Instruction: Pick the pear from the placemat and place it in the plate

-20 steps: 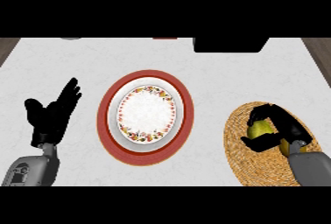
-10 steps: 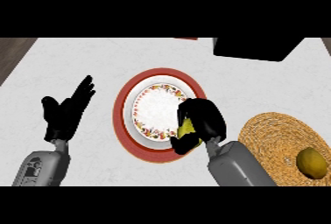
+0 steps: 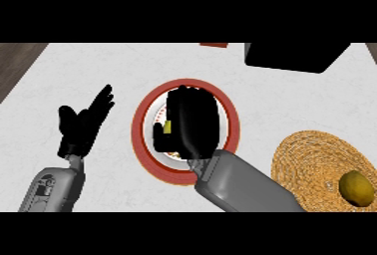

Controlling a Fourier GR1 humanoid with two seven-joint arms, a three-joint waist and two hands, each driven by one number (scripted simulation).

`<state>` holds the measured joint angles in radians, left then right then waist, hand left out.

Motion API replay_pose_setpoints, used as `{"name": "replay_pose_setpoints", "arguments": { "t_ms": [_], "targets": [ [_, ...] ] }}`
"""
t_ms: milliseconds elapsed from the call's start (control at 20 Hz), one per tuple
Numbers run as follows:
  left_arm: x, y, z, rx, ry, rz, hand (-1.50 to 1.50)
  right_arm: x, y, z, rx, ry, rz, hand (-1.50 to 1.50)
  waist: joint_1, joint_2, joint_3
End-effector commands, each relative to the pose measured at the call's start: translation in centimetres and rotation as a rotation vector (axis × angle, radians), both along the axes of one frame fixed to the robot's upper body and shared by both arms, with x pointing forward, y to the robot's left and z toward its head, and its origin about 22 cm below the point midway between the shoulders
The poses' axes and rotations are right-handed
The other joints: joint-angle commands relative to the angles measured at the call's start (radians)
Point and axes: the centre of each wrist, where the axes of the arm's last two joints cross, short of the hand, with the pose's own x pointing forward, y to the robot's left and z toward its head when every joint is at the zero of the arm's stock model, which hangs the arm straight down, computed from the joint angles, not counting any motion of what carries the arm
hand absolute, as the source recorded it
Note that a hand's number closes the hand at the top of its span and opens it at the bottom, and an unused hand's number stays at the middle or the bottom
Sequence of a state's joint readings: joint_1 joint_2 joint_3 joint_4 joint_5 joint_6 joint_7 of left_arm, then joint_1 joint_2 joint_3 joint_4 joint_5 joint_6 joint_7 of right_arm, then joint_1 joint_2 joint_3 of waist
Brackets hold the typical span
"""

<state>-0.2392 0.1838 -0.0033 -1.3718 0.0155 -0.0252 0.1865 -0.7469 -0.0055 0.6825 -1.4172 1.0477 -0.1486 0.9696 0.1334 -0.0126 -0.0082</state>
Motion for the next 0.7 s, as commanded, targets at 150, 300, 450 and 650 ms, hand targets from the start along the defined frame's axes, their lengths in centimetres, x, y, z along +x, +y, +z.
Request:
{"name": "replay_pose_setpoints", "arguments": {
  "t_ms": [150,300,450,650],
  "targets": [
    [0.7,0.1,0.4,0.003,-0.005,0.011,0.00,-0.7,3.0,2.2,0.109,-0.152,-0.224,1.50,-0.008,0.010,0.003],
    [0.9,0.2,0.7,0.003,-0.014,0.024,0.00,-0.4,3.0,1.9,0.147,-0.143,-0.286,1.50,-0.021,0.013,0.005],
    [0.7,-0.5,0.4,-0.008,-0.017,0.019,0.00,-0.2,2.9,1.5,0.177,-0.139,-0.335,1.50,-0.035,0.012,0.006],
    [-0.1,2.1,-0.5,0.003,-0.006,0.060,0.00,0.9,2.7,1.1,0.171,-0.153,-0.400,1.50,-0.039,0.015,0.006]
  ]
}}
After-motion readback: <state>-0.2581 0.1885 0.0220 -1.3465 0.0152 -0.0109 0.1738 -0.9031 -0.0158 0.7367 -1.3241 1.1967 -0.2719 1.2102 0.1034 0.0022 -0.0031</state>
